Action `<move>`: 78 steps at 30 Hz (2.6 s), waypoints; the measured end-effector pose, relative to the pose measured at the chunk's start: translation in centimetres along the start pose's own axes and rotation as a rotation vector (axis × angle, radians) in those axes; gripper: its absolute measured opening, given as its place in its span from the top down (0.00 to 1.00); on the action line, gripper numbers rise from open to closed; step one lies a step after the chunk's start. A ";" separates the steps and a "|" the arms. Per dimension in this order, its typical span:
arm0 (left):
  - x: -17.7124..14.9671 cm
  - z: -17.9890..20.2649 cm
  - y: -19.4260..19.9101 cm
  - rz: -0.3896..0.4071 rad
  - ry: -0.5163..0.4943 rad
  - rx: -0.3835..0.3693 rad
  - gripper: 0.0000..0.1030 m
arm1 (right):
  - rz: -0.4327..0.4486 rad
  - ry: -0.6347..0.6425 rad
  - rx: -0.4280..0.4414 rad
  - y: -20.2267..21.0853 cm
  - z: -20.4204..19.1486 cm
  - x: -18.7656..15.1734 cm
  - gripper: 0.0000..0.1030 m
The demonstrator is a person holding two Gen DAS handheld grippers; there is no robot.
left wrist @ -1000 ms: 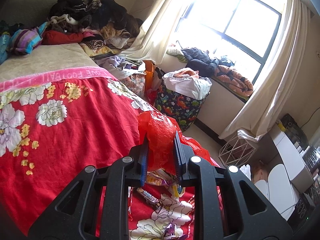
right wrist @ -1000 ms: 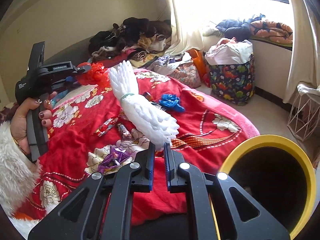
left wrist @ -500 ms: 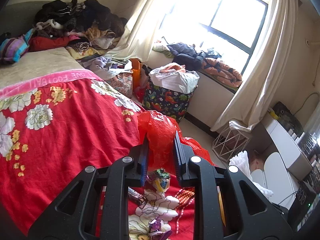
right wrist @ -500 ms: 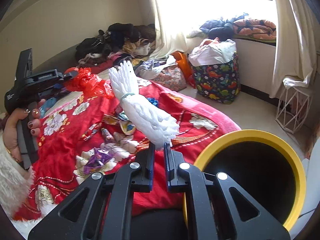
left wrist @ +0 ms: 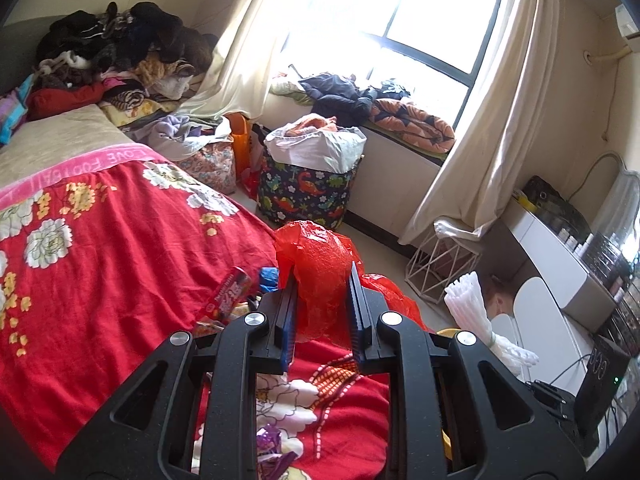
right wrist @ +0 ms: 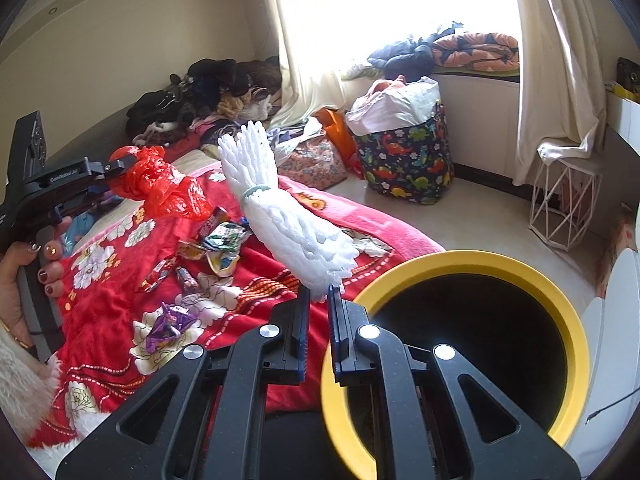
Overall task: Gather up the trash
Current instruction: 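Lift the red bag with left tool while right tool carries the net to the bin, then open left tool over the bin while right tool drops the net inside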
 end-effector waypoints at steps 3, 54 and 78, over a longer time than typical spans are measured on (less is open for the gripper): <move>-0.3 0.9 -0.3 -0.009 -0.017 -0.017 0.85 | 0.001 -0.013 -0.014 0.3 0.6 -0.2 0.92; -7.9 13.6 -6.2 -0.207 -0.233 -0.207 0.85 | -0.076 -0.313 -0.231 2.7 12.8 -5.1 0.91; -9.9 15.4 -8.5 -0.273 -0.211 -0.257 0.11 | -0.029 -0.381 -0.295 5.1 15.1 -5.8 0.37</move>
Point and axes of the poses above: each gripper's, at about its wrist camera, not at the fingertips, and y roughly against the way its jaws point, z to its right, x to its top, the point moved 1 cm from there along -y, roughly the way its jaws point
